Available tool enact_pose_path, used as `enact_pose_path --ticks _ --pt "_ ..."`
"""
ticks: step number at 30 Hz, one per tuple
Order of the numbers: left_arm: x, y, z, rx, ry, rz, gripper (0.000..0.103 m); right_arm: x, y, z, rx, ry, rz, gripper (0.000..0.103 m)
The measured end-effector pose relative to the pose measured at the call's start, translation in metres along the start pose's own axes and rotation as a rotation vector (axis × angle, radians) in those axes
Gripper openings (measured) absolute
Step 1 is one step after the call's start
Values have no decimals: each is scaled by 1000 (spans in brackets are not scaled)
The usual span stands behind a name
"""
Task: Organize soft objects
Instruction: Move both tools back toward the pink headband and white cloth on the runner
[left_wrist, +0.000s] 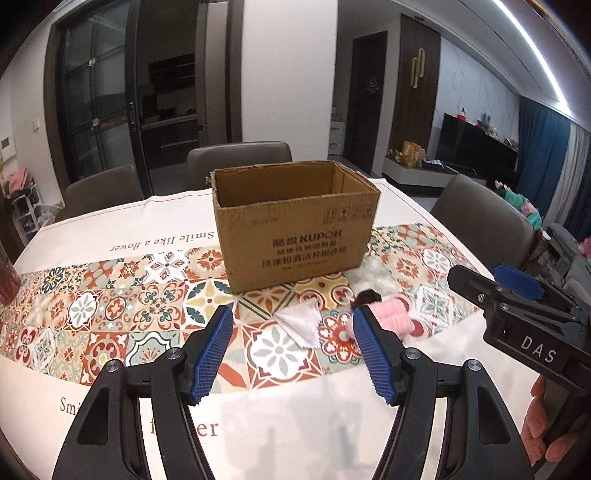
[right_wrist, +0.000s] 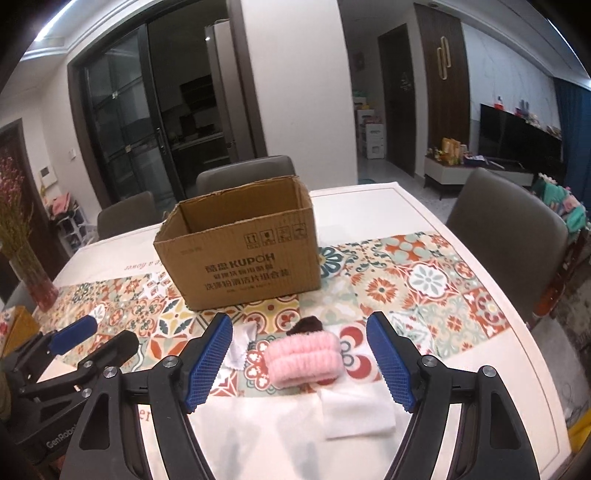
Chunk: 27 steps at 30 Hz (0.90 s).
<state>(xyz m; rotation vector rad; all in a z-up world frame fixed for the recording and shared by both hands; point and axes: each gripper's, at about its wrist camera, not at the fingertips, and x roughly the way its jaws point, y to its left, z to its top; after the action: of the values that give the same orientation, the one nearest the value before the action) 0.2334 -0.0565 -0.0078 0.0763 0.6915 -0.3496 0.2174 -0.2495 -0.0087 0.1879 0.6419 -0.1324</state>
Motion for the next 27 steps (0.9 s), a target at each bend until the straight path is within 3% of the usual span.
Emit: enact_pose_path --ticks 13,27 --pt "-3 -16 -22 79 14 -61 67 -4 -15 -38 21 60 -57 76" --pt "30 -40 -24 75 64 -140 67 34 -42 -63 63 191 -96 76"
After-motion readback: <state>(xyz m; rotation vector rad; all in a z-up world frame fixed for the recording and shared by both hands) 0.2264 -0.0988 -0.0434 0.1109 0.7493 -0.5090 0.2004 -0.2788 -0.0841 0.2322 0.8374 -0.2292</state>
